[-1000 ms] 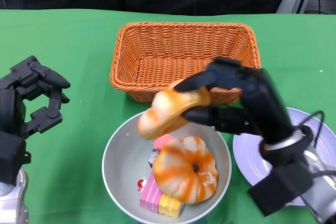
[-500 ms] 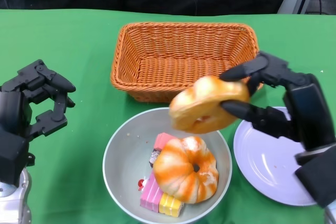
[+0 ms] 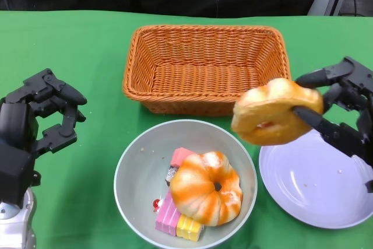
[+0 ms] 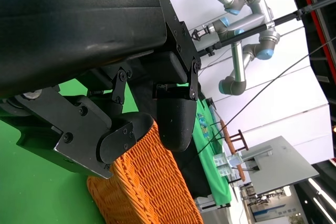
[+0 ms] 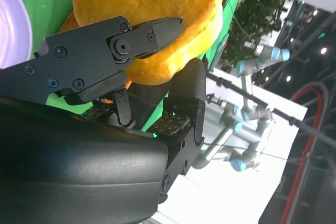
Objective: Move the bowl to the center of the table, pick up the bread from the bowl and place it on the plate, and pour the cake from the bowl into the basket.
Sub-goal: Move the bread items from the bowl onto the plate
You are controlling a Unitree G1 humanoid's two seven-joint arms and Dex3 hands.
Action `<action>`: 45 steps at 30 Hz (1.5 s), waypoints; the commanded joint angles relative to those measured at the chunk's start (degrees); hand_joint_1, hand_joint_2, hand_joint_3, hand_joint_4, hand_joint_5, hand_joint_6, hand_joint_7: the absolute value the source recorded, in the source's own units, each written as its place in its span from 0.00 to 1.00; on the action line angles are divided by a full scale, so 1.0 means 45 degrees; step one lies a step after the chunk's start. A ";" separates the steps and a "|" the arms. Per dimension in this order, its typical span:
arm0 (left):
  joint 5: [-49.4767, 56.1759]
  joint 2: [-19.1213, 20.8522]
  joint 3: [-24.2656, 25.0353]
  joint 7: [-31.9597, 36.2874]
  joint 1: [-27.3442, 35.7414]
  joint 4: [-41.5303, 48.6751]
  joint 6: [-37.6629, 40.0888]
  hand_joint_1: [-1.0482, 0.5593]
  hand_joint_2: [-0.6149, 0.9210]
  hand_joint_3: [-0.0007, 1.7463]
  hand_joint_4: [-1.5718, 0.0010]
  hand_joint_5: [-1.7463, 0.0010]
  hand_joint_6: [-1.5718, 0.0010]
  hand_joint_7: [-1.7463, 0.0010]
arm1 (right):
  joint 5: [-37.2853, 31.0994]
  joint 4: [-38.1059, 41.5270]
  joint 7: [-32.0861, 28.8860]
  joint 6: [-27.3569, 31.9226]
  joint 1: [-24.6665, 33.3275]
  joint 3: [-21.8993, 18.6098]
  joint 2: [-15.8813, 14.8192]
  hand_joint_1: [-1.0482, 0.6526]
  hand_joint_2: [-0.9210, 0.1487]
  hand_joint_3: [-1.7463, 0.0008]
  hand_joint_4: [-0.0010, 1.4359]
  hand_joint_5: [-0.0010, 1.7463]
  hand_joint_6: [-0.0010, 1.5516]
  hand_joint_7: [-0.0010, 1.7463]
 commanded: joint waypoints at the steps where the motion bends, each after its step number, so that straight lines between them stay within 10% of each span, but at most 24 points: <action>1: -0.0292 0.0214 0.0088 -0.0301 -0.0186 0.0150 -0.0209 0.66 0.78 0.60 0.48 0.16 0.46 0.26 | 0.0289 0.0089 0.0097 0.0045 0.0215 -0.0376 0.0069 0.59 0.00 0.86 0.48 0.92 0.40 0.74; 15: -0.0219 0.0227 0.0121 -0.0292 -0.0134 0.0060 -0.0117 0.65 0.79 0.59 0.48 0.15 0.45 0.28 | 0.0166 -0.0282 0.0823 0.2920 0.0881 -0.0806 -0.0324 0.61 0.00 0.86 0.42 0.93 0.35 0.72; 45: -0.0204 0.0296 0.0150 -0.0374 -0.0049 -0.0017 -0.0149 0.65 0.78 0.59 0.48 0.16 0.45 0.29 | -0.0612 0.1431 0.1235 0.4320 0.0414 -0.0918 -0.1112 0.64 0.00 0.86 0.40 0.85 0.37 0.60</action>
